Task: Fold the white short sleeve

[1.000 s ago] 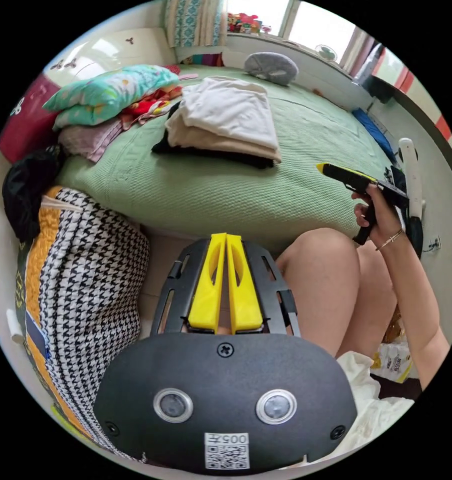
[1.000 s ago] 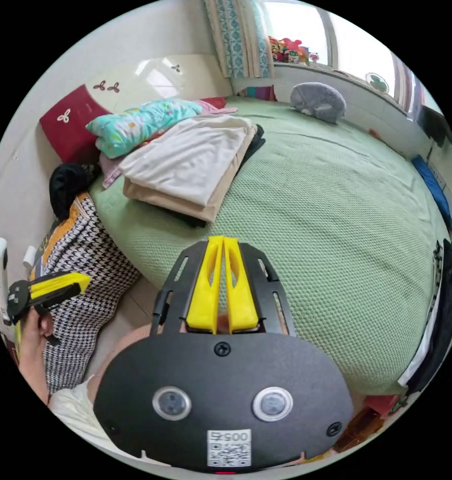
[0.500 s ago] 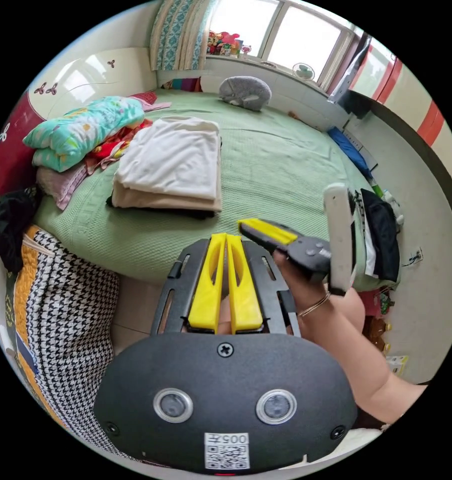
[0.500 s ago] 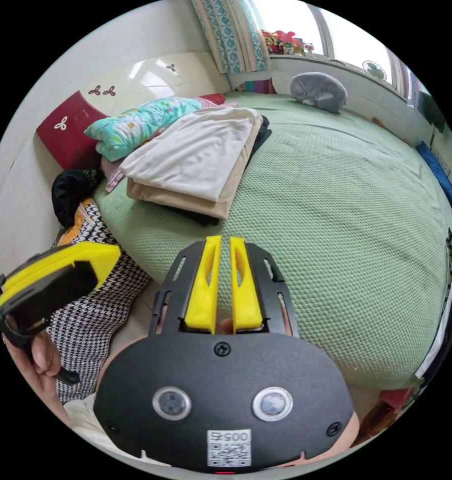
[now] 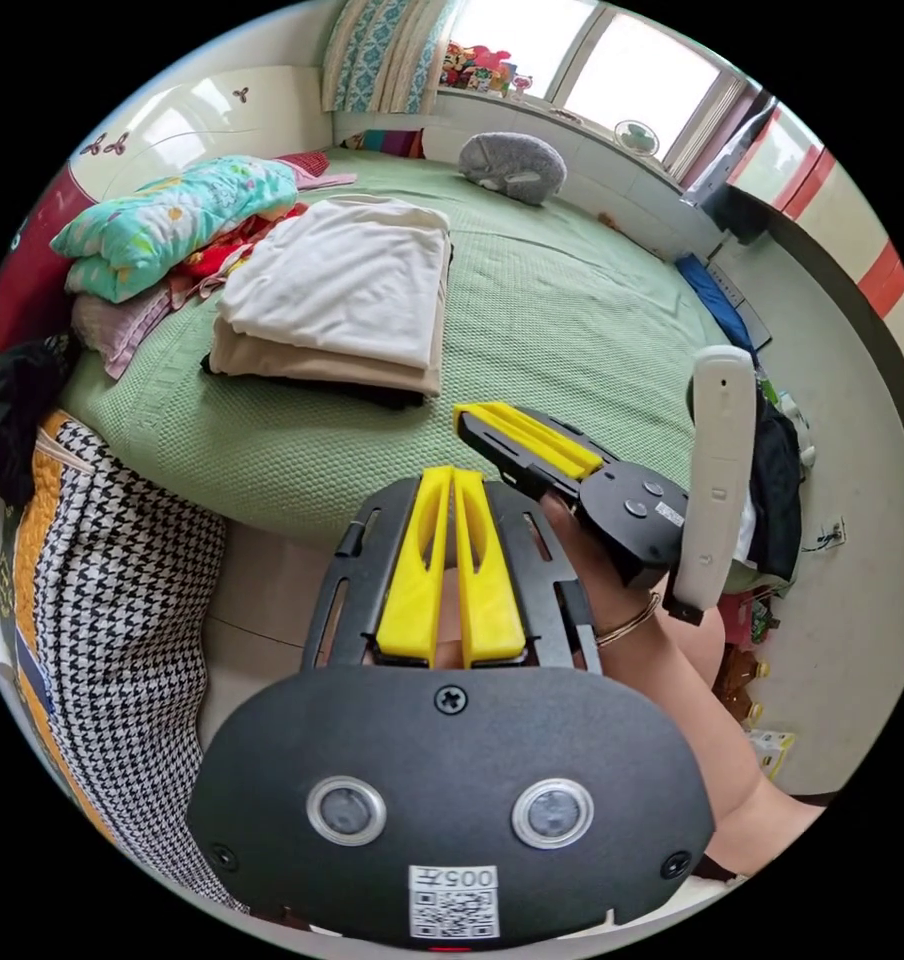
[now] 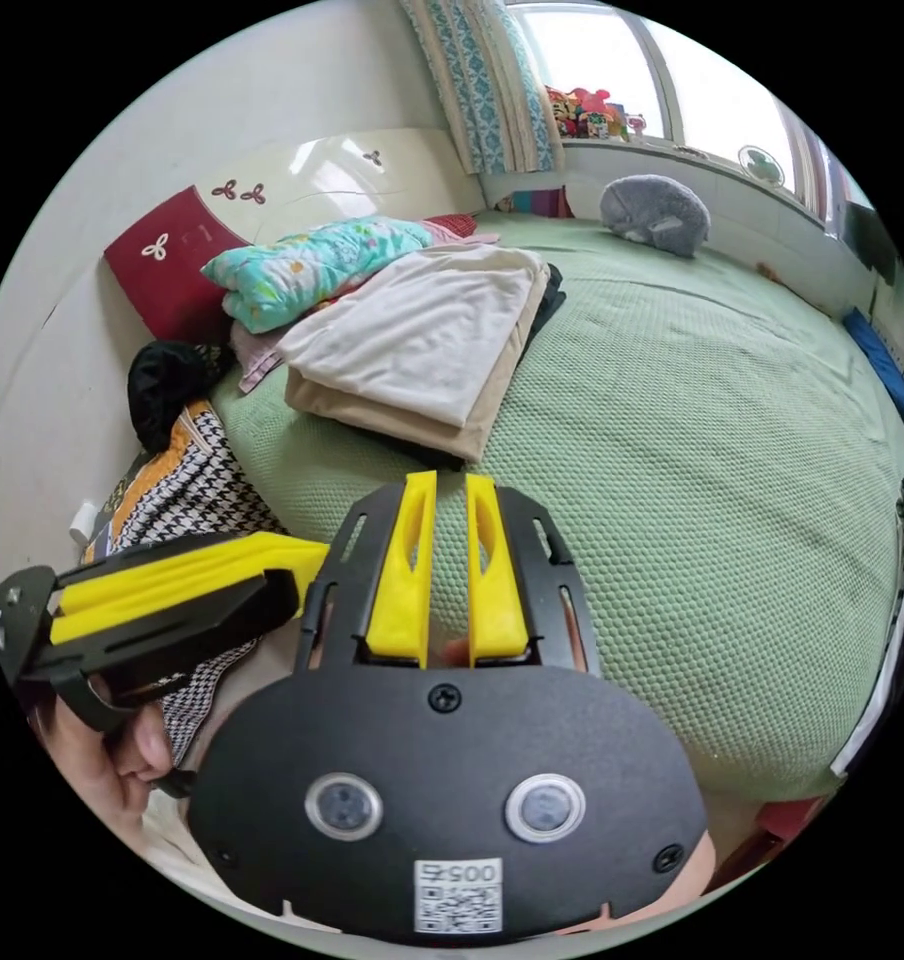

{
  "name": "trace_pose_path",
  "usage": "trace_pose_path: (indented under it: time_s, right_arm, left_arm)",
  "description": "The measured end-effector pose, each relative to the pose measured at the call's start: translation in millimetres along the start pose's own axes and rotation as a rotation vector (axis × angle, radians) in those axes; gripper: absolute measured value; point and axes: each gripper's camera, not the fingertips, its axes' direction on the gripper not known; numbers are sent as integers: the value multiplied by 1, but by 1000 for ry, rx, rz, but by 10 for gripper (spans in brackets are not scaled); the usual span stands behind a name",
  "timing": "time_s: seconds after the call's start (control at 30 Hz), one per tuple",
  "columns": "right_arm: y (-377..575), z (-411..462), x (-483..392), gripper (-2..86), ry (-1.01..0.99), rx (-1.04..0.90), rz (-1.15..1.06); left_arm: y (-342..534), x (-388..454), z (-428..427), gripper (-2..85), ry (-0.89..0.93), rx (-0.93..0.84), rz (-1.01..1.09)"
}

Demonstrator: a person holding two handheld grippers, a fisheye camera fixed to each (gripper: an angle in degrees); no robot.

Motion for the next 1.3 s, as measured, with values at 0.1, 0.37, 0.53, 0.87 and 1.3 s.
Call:
trace_pose_path:
  time_s: [0.1,0.37,0.53,0.87,1.3]
  right_arm:
    - [7,8,-6,46,11,18,-44]
    - [21,31,-7,15,9,39,-72]
    - [29,43,-9,-8,40,59,-93]
    - [38,67,-4,19,35,85,-83]
    - [39,97,-15,44,67,83,-188]
  left_arm:
    - [0,0,-1,-5,-5,-4,10]
    - [4,0,-10,-6,-9,22,67]
    - [4,-1,-13,-5,-21,18,83]
    - [2,-22,-22,-5,61,25,69]
    - [-49,-135,-70,75,12,250,29]
